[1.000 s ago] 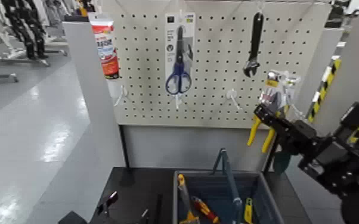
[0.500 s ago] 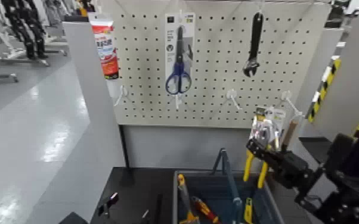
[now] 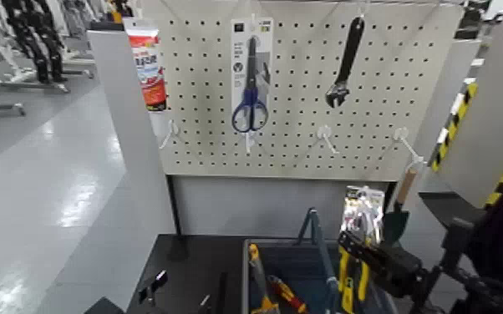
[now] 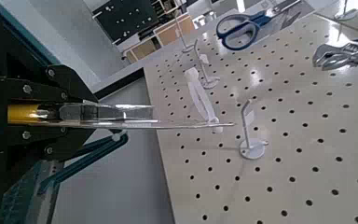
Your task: Put the yellow pliers into the crate.
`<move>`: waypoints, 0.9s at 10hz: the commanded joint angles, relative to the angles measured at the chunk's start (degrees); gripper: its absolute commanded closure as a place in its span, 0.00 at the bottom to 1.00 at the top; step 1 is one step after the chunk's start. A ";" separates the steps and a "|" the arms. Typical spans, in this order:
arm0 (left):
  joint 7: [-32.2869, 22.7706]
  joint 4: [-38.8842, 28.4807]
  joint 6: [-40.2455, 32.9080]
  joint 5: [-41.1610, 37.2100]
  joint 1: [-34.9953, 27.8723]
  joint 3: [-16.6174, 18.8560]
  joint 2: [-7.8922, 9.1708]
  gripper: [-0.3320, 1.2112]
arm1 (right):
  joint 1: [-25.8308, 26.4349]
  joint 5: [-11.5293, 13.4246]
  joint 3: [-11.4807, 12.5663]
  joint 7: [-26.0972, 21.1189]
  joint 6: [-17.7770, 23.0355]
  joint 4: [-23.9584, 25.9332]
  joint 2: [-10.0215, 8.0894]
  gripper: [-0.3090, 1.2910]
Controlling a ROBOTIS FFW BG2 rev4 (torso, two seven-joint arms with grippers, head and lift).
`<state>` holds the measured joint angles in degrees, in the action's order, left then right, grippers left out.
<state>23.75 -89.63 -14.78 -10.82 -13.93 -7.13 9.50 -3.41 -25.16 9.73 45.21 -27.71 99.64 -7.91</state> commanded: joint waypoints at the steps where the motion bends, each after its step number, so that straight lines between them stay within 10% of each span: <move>1: -0.02 0.07 0.02 -0.08 0.04 -0.08 0.08 0.29 | -0.19 2.13 0.55 0.67 -0.33 -2.26 -0.09 0.89; 6: 0.16 0.07 0.02 -0.08 0.13 0.01 -0.10 0.29 | 0.69 4.68 0.90 0.93 -1.38 -5.42 -0.18 0.88; 9: 0.51 0.07 -0.07 -0.17 0.40 -0.17 0.25 0.29 | 0.78 2.31 1.08 0.49 -2.44 -5.69 -0.09 0.23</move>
<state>24.27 -89.56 -14.86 -10.98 -13.55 -7.25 9.73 -2.64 -22.26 10.86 45.71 -30.32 93.99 -7.98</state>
